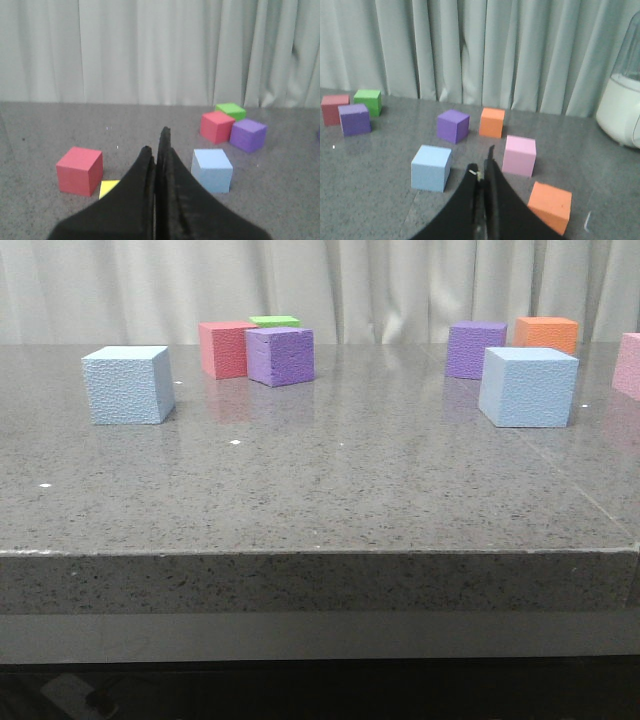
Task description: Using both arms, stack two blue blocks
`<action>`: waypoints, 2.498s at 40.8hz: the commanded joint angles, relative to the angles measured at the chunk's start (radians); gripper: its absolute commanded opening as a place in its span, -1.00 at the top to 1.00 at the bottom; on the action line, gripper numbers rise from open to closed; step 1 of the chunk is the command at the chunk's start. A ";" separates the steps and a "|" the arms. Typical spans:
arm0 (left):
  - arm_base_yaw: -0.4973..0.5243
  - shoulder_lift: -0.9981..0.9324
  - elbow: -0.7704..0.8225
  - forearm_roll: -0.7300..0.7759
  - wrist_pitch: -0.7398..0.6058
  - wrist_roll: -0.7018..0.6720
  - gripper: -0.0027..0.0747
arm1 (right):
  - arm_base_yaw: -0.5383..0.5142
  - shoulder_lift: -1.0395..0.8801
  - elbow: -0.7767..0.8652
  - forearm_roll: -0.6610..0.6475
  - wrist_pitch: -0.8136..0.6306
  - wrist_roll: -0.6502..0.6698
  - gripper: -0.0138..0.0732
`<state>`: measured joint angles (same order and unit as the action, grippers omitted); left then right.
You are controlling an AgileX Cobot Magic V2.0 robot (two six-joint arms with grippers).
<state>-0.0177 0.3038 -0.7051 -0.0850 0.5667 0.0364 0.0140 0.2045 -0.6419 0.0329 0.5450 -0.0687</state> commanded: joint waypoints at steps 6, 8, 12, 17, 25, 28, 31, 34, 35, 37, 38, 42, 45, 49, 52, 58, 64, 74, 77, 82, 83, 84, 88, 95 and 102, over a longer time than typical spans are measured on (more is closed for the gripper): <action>-0.005 0.169 -0.062 0.002 0.006 -0.011 0.98 | -0.005 0.171 -0.066 -0.012 0.083 -0.003 0.83; -0.005 0.190 -0.060 0.002 0.004 -0.011 0.98 | -0.005 0.191 -0.057 -0.012 0.086 -0.003 0.83; -0.005 0.237 -0.060 0.002 -0.001 -0.011 0.98 | -0.005 0.226 -0.037 -0.012 0.081 -0.003 0.83; -0.005 0.281 -0.060 0.002 -0.001 -0.011 0.98 | -0.005 0.256 -0.024 -0.011 0.084 -0.003 0.83; -0.005 0.321 -0.060 0.002 -0.002 -0.011 0.98 | -0.005 0.264 -0.023 -0.011 0.080 -0.003 0.76; -0.005 0.324 -0.060 0.002 -0.002 -0.011 0.97 | -0.005 0.264 -0.023 -0.011 0.083 -0.003 0.53; -0.005 0.329 -0.060 0.002 0.002 -0.011 0.86 | -0.005 0.264 -0.023 -0.011 0.083 -0.003 0.19; -0.005 0.329 -0.060 0.002 0.002 -0.011 0.67 | -0.005 0.264 -0.023 -0.011 0.081 -0.003 -0.22; -0.005 0.329 -0.060 0.002 0.002 -0.011 0.60 | -0.005 0.264 -0.023 -0.011 0.081 -0.003 -0.29; -0.005 0.329 -0.060 0.002 0.000 -0.011 0.42 | -0.005 0.264 -0.023 -0.011 0.081 -0.003 -0.41; -0.005 0.329 -0.060 0.002 0.000 -0.011 0.35 | -0.005 0.264 -0.023 -0.011 0.081 -0.003 -0.44; -0.010 0.329 -0.060 0.000 -0.001 -0.011 0.04 | -0.005 0.264 -0.023 -0.009 0.082 -0.003 -0.44; -0.035 0.329 -0.060 -0.008 -0.003 -0.011 -0.09 | 0.000 0.266 -0.025 0.006 0.083 -0.003 -0.44; -0.104 0.329 -0.060 -0.008 -0.010 -0.011 -0.10 | 0.018 0.298 -0.053 0.051 0.124 -0.015 -0.44; -0.169 0.329 -0.060 -0.008 -0.010 -0.011 -0.10 | 0.042 0.345 -0.091 0.089 0.160 -0.047 -0.44; -0.251 0.329 -0.060 -0.008 -0.010 -0.011 -0.10 | 0.096 0.477 -0.175 0.127 0.226 -0.070 -0.53; -0.274 0.329 -0.060 -0.008 -0.012 -0.011 -0.10 | 0.129 0.607 -0.258 0.127 0.252 -0.070 -0.85; -0.274 0.329 -0.060 -0.008 -0.012 -0.011 -0.10 | 0.138 0.855 -0.425 0.128 0.248 -0.026 -0.81; -0.274 0.329 -0.060 -0.008 -0.012 -0.011 -0.10 | 0.138 0.930 -0.483 0.126 0.248 0.007 -0.81; -0.274 0.329 -0.060 -0.008 -0.015 -0.011 -0.10 | 0.138 1.049 -0.586 0.094 0.234 0.075 -0.81; -0.274 0.329 -0.060 -0.008 -0.015 -0.011 -0.10 | 0.138 1.078 -0.608 0.089 0.230 0.088 -0.81; -0.274 0.329 -0.060 -0.008 -0.015 -0.011 -0.10 | 0.138 1.106 -0.624 0.085 0.224 0.096 -0.81; -0.274 0.329 -0.060 -0.008 -0.015 -0.011 -0.10 | 0.138 1.196 -0.701 0.081 0.216 0.134 -0.81; -0.274 0.329 -0.060 -0.008 -0.015 -0.011 -0.10 | 0.138 1.348 -0.822 0.081 0.210 0.173 -0.81; -0.274 0.329 -0.060 -0.008 -0.015 -0.011 -0.10 | 0.137 1.473 -0.902 0.079 0.210 0.184 -0.81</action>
<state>-0.2853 0.6232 -0.7351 -0.0823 0.6263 0.0347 0.1514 1.6776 -1.4849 0.1191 0.8047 0.1064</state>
